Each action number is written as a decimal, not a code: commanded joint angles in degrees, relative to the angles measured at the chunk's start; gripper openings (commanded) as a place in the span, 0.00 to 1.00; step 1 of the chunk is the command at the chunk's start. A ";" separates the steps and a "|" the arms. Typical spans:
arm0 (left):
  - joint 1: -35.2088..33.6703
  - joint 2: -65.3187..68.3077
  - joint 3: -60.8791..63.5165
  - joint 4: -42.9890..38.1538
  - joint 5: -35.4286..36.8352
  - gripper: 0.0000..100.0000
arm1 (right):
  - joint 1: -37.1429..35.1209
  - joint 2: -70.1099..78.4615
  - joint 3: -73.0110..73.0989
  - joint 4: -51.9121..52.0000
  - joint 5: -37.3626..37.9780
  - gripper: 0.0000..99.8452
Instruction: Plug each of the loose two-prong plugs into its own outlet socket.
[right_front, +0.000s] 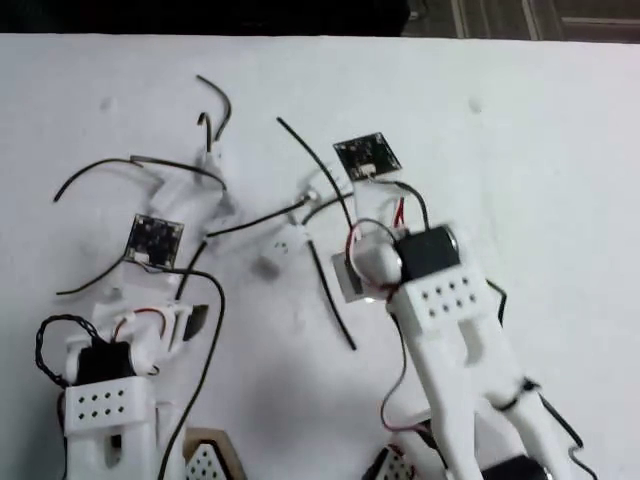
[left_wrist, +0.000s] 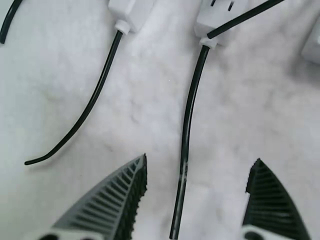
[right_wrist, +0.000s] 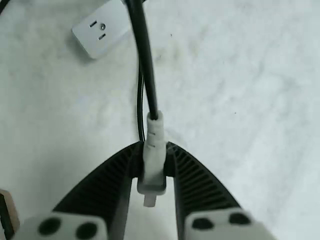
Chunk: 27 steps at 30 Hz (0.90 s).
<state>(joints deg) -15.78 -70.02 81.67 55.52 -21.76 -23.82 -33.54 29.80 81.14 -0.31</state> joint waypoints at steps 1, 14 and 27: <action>-0.48 -0.92 -0.26 -1.23 0.53 0.32 | -0.75 -5.58 4.13 -5.85 0.62 0.02; -0.48 -0.92 -0.35 -3.25 3.96 0.32 | -5.49 -13.23 19.69 -20.97 0.09 0.02; 3.65 -24.75 -0.26 -4.75 12.66 0.22 | -10.42 -26.24 26.29 -21.05 -5.98 0.02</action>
<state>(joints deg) -15.78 -83.82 81.93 51.91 -11.21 -31.47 -56.04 55.65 61.27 -5.85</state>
